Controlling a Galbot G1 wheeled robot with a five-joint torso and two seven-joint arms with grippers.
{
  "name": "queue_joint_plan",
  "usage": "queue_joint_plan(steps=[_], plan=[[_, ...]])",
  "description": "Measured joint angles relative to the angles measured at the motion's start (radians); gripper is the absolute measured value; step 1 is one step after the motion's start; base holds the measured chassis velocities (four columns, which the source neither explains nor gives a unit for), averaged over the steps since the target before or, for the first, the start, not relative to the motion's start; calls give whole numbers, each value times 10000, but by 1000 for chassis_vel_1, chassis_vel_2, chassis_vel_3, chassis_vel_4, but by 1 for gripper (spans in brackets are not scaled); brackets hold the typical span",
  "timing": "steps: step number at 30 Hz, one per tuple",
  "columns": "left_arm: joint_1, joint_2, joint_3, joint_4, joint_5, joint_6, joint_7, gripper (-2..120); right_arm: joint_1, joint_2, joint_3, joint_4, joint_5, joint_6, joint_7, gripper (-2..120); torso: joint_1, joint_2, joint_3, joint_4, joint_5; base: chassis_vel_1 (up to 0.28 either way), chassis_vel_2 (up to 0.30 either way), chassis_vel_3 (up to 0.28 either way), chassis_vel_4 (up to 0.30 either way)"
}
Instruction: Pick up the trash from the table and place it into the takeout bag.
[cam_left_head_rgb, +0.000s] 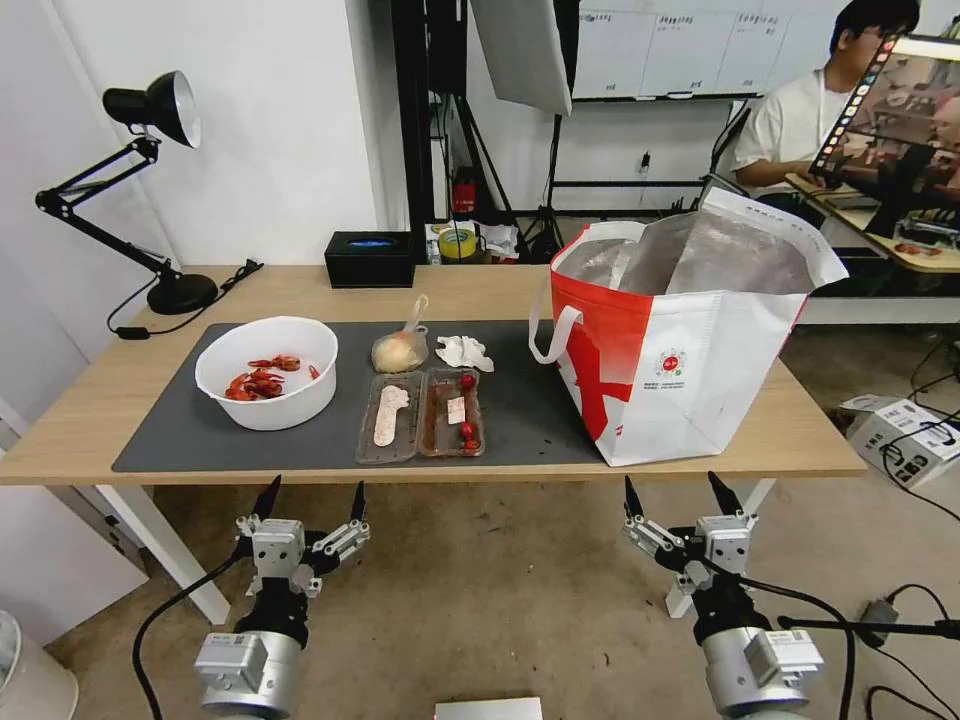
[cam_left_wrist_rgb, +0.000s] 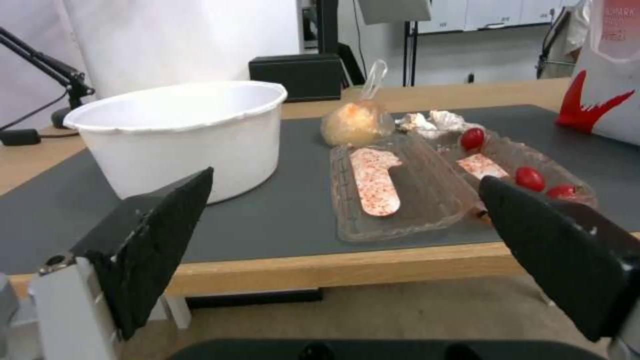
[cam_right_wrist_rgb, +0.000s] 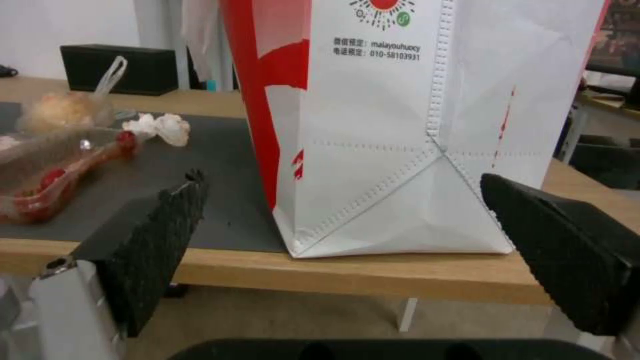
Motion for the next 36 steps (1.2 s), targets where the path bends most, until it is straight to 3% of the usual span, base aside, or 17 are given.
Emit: queue_joint_plan(steps=[18,24,27,31,34,36], plan=[[-17,34,-29,0,-134,98,-8,100,43,-85,15,1,92,-99,-1,100,0,0,0,-1,0,0,0,0,0],[-223,369,-358,-51,-1190,996,-283,100,570,-963,304,10,1077,-1195,13,100,0,-1,0,0,1,0,0,0,0],[-480,781,-751,-148,-2501,2112,-607,100,1193,-2009,644,40,2262,-2517,47,100,0,-1,0,0,0,0,0,0,0],[-585,950,-913,-185,-3027,2563,-739,100,1473,-2471,793,53,2776,-3098,67,100,0,-1,0,0,0,0,0,0,0],[-829,1344,-1297,-269,-4294,3644,-1056,100,2076,-3482,1123,76,3926,-4375,99,100,0,0,0,0,1,0,0,0,0],[-891,1443,-1390,-291,-4598,3901,-1132,100,2226,-3737,1205,87,4211,-4696,105,100,0,-1,1,0,1,0,0,0,0]])
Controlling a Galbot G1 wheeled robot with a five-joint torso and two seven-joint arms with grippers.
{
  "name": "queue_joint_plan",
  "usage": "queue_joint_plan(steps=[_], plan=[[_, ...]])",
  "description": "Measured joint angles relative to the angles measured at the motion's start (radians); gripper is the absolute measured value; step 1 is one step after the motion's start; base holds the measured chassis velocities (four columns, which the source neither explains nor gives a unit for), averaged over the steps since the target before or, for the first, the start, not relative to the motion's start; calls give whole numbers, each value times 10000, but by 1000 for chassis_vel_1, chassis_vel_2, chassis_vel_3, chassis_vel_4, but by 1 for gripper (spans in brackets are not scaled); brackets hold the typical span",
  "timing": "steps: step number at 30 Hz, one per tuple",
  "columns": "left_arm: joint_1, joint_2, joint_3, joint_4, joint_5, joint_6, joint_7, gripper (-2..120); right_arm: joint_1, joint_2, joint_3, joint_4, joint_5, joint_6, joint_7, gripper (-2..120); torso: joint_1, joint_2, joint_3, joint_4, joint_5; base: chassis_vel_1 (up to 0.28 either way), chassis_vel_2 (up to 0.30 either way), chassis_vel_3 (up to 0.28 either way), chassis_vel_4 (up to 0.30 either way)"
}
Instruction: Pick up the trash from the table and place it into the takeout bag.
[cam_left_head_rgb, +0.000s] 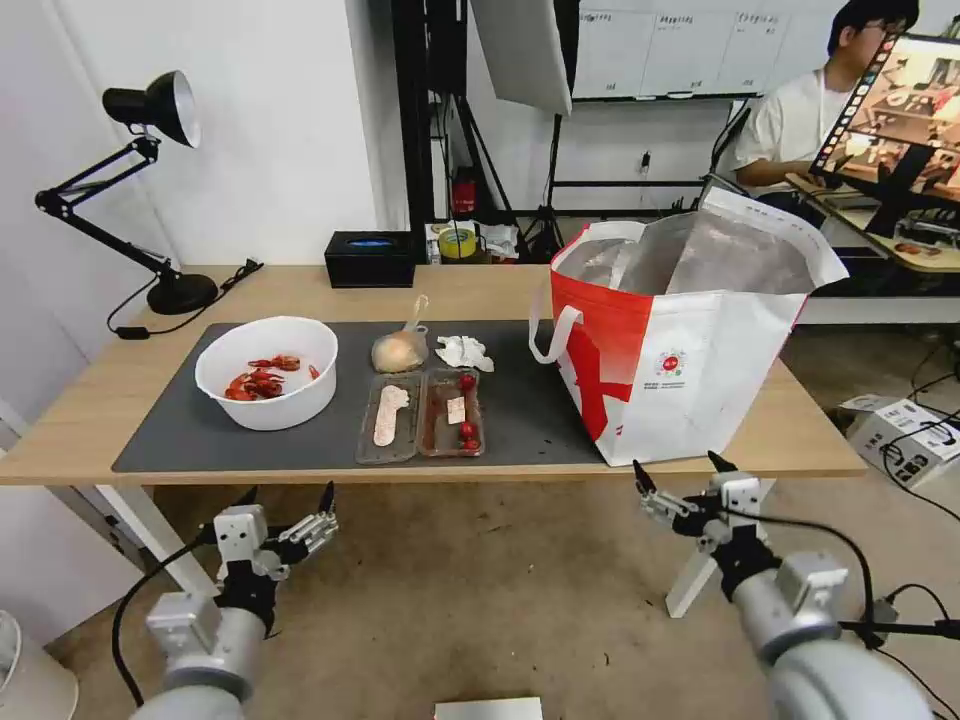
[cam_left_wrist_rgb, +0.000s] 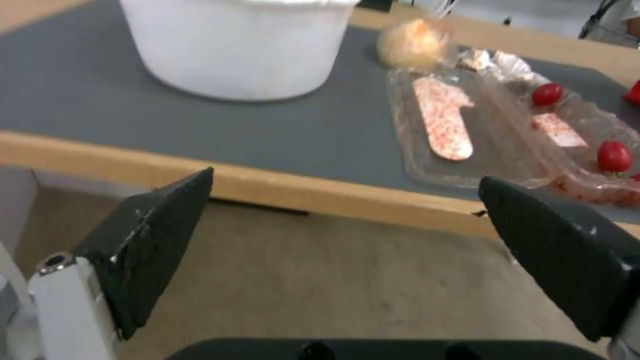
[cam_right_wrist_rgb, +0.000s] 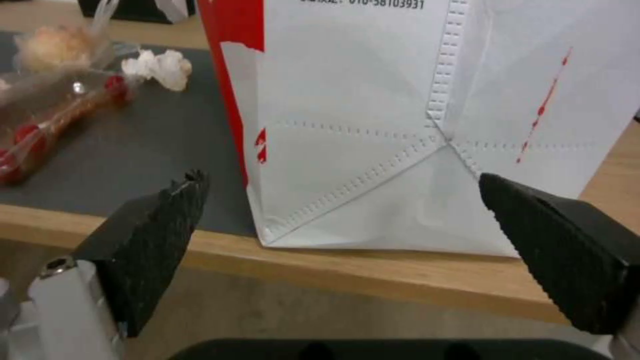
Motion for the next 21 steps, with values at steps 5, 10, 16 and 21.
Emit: queue_joint_plan(steps=[5,10,16,21], plan=[[-234,378,-367,-75,-1195,1016,-303,100,598,-911,239,5,1040,-1150,35,100,0,1,0,0,-10,0,0,0,0],[-429,703,-693,-150,-2271,1907,-547,100,778,-913,-36,-110,1263,-1349,-10,100,1,0,0,1,1,0,0,0,0],[-405,698,-888,-229,-2804,2068,-641,100,750,-785,-84,-104,1243,-1352,-19,100,1,0,0,0,-1,0,0,0,0],[-426,693,-859,-224,-2836,2002,-641,100,732,-644,-160,-97,1134,-1338,-27,100,0,0,-1,-1,-1,0,0,0,0]])
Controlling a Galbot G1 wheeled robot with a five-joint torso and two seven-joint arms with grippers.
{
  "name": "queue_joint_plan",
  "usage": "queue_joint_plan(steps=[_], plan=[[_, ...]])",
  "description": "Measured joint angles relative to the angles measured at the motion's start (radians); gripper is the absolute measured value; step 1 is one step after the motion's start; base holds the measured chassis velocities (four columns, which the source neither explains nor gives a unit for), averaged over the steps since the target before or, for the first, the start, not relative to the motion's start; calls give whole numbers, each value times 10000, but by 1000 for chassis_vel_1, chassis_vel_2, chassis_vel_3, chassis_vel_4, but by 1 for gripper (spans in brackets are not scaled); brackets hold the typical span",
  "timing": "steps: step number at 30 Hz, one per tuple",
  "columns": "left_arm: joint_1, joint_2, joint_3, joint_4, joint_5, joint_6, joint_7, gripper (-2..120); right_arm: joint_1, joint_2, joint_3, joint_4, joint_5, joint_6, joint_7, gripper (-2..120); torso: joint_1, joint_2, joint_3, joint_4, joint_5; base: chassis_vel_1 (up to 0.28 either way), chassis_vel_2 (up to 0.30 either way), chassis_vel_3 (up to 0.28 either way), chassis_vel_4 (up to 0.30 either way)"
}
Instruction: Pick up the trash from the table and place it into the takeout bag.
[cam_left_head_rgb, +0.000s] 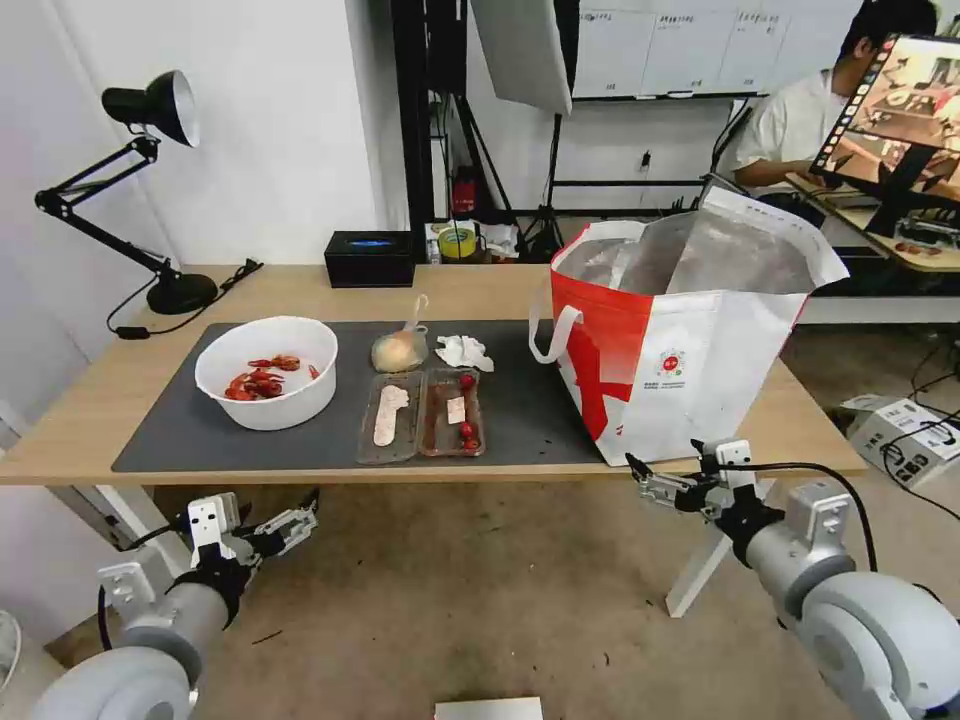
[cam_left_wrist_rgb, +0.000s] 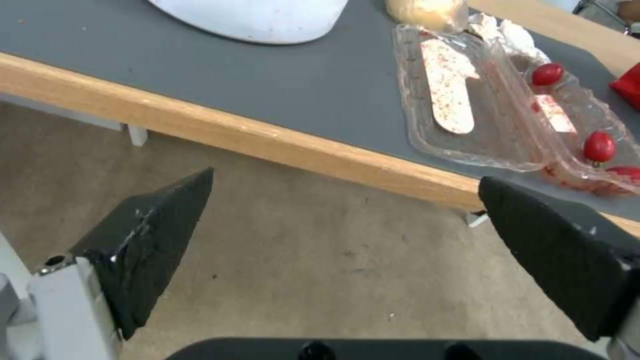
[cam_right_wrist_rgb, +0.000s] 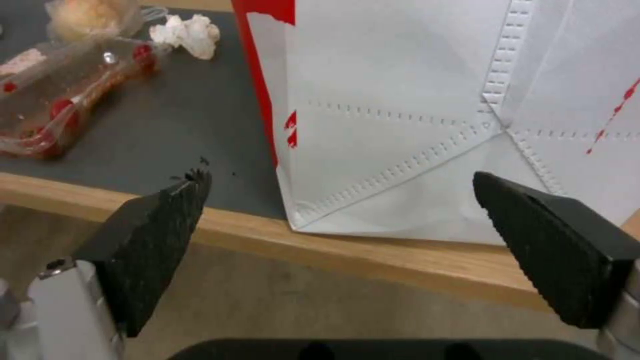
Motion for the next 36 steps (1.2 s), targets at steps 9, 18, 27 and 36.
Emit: queue_joint_plan(steps=[9,18,27,36], plan=[[-46,-12,76,88,-618,-325,-185,100,31,189,-181,-69,-238,32,-27,100,0,0,0,0,0,0,0,0,0],[-336,-35,552,186,-2977,-1610,-1409,100,184,310,-369,-179,-359,56,-51,100,-1,1,0,0,0,0,0,0,0],[-721,-204,1121,44,-5353,-2608,-2244,100,304,340,-554,-297,-429,74,-58,100,-1,0,0,0,2,0,0,0,0],[-901,-464,1645,-133,-6819,-3316,-2579,100,459,278,-674,-372,-443,74,-55,100,-1,0,0,0,1,0,0,0,0]])
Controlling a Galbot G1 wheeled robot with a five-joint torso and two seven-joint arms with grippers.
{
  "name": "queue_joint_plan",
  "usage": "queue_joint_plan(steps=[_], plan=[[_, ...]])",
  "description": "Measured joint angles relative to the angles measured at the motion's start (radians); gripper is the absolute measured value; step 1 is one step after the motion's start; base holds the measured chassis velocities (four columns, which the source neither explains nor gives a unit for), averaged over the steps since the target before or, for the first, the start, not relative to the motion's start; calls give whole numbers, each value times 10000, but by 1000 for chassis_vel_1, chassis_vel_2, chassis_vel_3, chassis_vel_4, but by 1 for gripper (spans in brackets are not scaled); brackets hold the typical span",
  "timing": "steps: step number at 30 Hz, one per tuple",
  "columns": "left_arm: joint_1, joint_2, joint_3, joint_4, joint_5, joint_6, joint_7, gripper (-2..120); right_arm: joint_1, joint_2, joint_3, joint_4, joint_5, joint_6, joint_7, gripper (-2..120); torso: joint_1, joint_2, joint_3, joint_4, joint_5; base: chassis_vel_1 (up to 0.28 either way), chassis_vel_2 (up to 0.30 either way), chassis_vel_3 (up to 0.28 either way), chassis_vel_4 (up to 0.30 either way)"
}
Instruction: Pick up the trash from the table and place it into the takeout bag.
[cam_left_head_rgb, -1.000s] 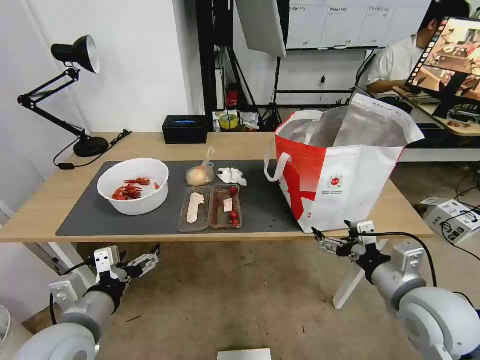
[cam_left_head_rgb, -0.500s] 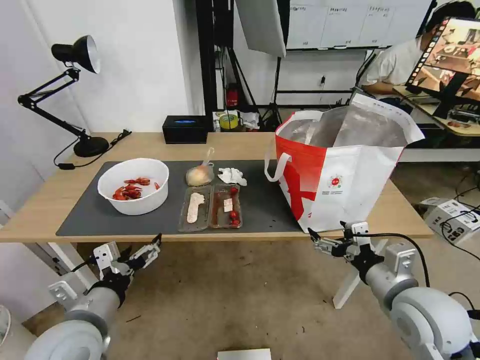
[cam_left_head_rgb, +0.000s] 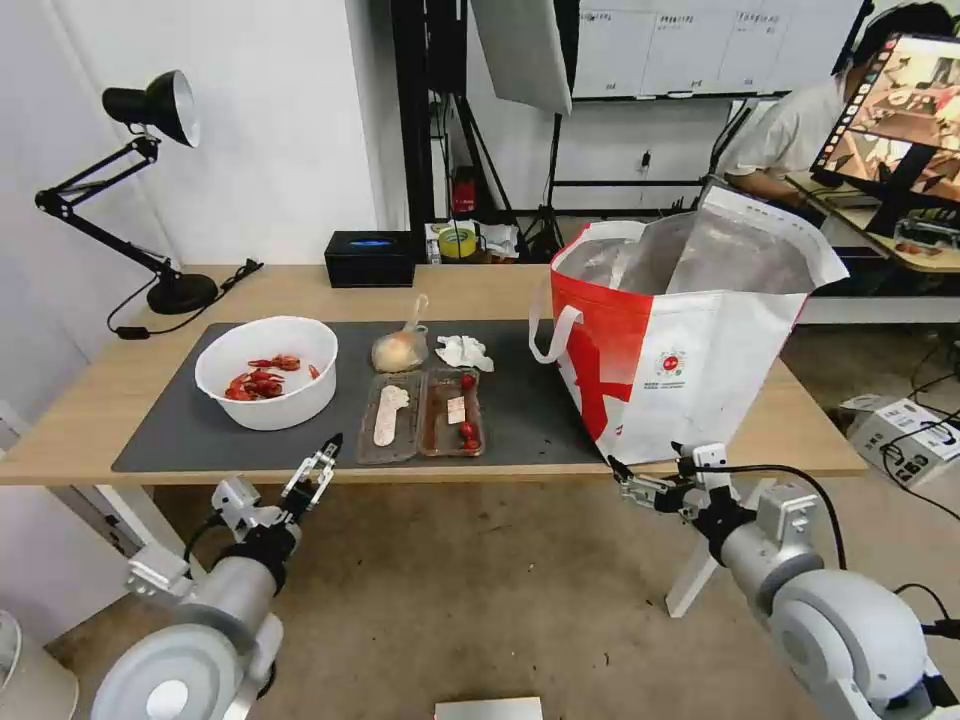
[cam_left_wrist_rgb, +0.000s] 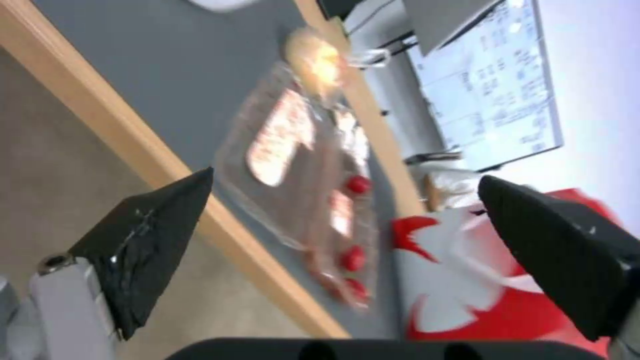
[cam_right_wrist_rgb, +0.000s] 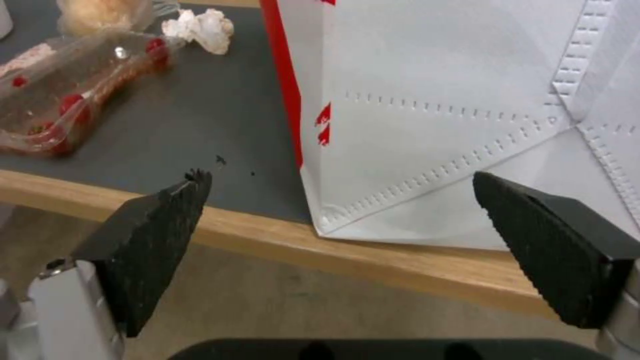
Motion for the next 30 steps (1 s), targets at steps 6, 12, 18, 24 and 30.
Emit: queue_joint_plan(steps=[6,12,18,24,30], plan=[[-58,-175,545,-98,-397,-448,-9,100,-55,14,-33,-2,-15,11,2,100,0,1,0,0,0,0,0,0,0],[-218,-245,1080,-9,-335,-678,12,100,-176,-2,-14,54,-16,16,4,100,0,1,0,0,0,0,0,0,0],[-596,-153,1548,323,-266,-767,48,100,-292,24,7,119,-48,20,15,100,0,2,0,-1,0,0,0,0,0],[-882,-4,1813,746,-225,-874,57,100,-330,56,-39,119,-112,25,16,100,0,2,0,0,-1,0,0,0,0],[-1232,242,1966,1211,-245,-879,60,100,-354,144,-64,100,-173,30,16,100,0,2,0,0,-1,0,0,0,0]])
